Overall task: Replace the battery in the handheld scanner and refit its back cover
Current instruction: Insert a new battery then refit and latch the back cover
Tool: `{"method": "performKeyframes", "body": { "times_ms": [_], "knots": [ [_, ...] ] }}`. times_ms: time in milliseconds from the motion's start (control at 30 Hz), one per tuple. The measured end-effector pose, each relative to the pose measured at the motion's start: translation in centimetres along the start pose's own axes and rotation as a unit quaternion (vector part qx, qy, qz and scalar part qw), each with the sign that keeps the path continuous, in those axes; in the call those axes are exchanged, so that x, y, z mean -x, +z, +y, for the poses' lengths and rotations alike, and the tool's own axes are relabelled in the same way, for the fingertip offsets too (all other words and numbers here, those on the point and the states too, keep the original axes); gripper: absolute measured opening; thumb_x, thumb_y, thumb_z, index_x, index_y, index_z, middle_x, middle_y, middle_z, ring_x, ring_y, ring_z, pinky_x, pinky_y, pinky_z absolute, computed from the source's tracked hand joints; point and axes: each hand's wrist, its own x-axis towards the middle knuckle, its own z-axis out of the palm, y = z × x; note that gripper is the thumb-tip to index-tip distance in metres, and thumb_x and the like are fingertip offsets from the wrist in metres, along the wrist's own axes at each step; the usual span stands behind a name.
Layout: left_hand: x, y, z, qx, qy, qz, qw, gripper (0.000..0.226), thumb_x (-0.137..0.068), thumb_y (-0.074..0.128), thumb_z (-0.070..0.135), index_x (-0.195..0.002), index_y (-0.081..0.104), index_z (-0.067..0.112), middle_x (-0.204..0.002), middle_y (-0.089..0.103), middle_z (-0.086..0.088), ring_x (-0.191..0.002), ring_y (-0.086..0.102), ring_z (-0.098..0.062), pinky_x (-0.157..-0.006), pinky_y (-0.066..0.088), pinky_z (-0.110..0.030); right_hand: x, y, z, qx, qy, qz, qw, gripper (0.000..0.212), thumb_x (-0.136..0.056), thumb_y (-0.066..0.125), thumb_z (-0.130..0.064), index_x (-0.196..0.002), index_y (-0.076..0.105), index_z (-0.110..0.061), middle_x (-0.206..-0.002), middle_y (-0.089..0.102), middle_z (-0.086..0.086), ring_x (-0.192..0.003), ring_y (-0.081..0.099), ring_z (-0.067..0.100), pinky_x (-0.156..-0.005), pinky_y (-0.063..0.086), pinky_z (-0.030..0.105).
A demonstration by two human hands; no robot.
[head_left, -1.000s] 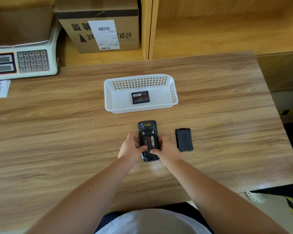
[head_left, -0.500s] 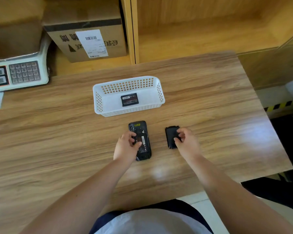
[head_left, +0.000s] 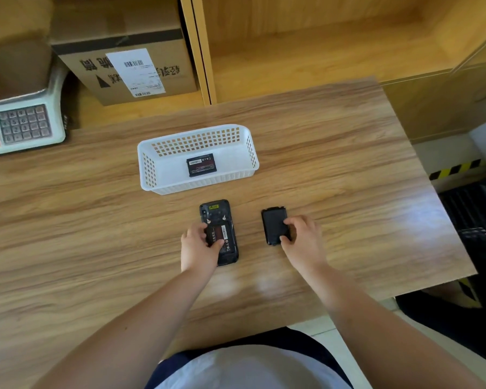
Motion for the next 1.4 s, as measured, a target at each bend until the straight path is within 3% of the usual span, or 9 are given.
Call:
{"method": "performKeyframes", "body": {
  "times_ms": [133,233,300,433,667,833,967,1167,1400],
  "knots": [
    [0.4,0.3,0.0,0.046,-0.067,0.015,0.997,0.035,-0.088,0.066,0.015,-0.122,0.057,0.014,-0.112,0.063,-0.004,-0.087,0.056,-0.013,-0.060,0.042,-0.020,0.7,1.4,-1.4,0.021,-0.143,-0.060,0.988,0.042,-0.092,0.057,-0.023,-0.133,0.052,-0.021,-0.138,0.050,-0.004,-0.130,0.038,0.018,-0.106,0.026,0.022],
    [0.7,0.5,0.1,0.092,-0.116,0.008,0.989,0.036,-0.090,0.057,0.006,-0.126,0.057,0.012,-0.116,0.064,-0.005,-0.097,0.061,-0.019,-0.075,0.050,-0.030,1.2,3.0,-2.8,0.052,-0.220,-0.158,0.961,0.055,-0.096,0.050,-0.027,-0.148,0.033,-0.023,-0.155,0.031,-0.007,-0.145,0.020,0.018,-0.118,0.020,0.037],
    [0.6,0.7,0.2,0.128,-0.152,-0.011,0.980,0.045,-0.086,0.048,0.000,-0.128,0.058,0.014,-0.119,0.065,-0.005,-0.101,0.063,-0.022,-0.069,0.050,-0.029,1.4,3.9,-3.7,0.088,-0.237,-0.189,0.949,0.060,-0.099,0.046,-0.030,-0.152,0.019,-0.022,-0.161,0.015,-0.008,-0.149,0.006,0.016,-0.120,0.016,0.039],
    [0.0,0.6,1.3,0.138,-0.194,-0.047,0.970,0.050,-0.079,0.039,0.005,-0.121,0.062,0.020,-0.108,0.069,-0.003,-0.092,0.065,-0.021,-0.064,0.049,-0.027,2.1,5.4,-4.8,0.104,-0.210,-0.235,0.943,0.065,-0.101,0.041,-0.032,-0.154,0.005,-0.019,-0.162,-0.003,-0.005,-0.148,-0.010,0.021,-0.121,0.001,0.036],
    [-0.5,-0.4,2.0,0.109,-0.210,-0.078,0.969,0.047,-0.081,0.039,0.002,-0.120,0.062,0.015,-0.101,0.067,-0.007,-0.071,0.058,-0.018,-0.048,0.039,-0.024,2.2,5.9,-4.9,0.085,-0.192,-0.231,0.950,0.064,-0.101,0.040,-0.031,-0.153,0.004,-0.018,-0.161,-0.005,-0.004,-0.148,-0.013,0.021,-0.116,-0.009,0.032],
    [0.5,0.2,1.5,0.104,-0.184,-0.044,0.976,0.052,-0.084,0.044,0.001,-0.133,0.048,0.016,-0.122,0.058,-0.008,-0.095,0.061,-0.023,-0.071,0.054,-0.036,2.3,6.3,-4.8,0.018,-0.156,-0.249,0.956,0.065,-0.100,0.044,-0.029,-0.153,0.007,-0.021,-0.160,-0.003,-0.005,-0.147,-0.015,0.020,-0.115,-0.010,0.032],
    [1.7,0.9,1.1,0.098,-0.154,-0.027,0.983,0.063,-0.082,0.044,-0.007,-0.140,0.042,0.018,-0.134,0.043,-0.005,-0.119,0.050,-0.025,-0.094,0.051,-0.041,2.3,6.3,-5.4,-0.174,-0.060,-0.292,0.939,0.064,-0.098,0.049,-0.015,-0.151,0.015,-0.024,-0.160,0.001,-0.008,-0.145,-0.019,0.017,-0.115,-0.015,0.037],
    [1.6,0.3,0.4,0.140,-0.144,-0.035,0.979,0.063,-0.083,0.044,-0.007,-0.140,0.044,0.021,-0.129,0.049,-0.003,-0.112,0.053,-0.019,-0.082,0.050,-0.030,2.1,5.9,-5.1,-0.286,0.013,-0.300,0.910,0.063,-0.093,0.048,0.003,-0.148,0.031,-0.021,-0.159,0.010,-0.010,-0.145,-0.017,0.010,-0.118,-0.015,0.040],
    [2.5,0.8,0.2,0.157,-0.110,-0.029,0.981,0.065,-0.086,0.041,-0.013,-0.143,0.041,0.018,-0.136,0.039,-0.003,-0.118,0.046,-0.017,-0.080,0.041,-0.019,2.3,6.7,-5.2,-0.186,-0.045,-0.281,0.941,0.063,-0.096,0.042,0.006,-0.150,0.021,-0.018,-0.160,0.007,-0.001,-0.146,-0.016,0.019,-0.115,-0.016,0.035]
  ]
}}
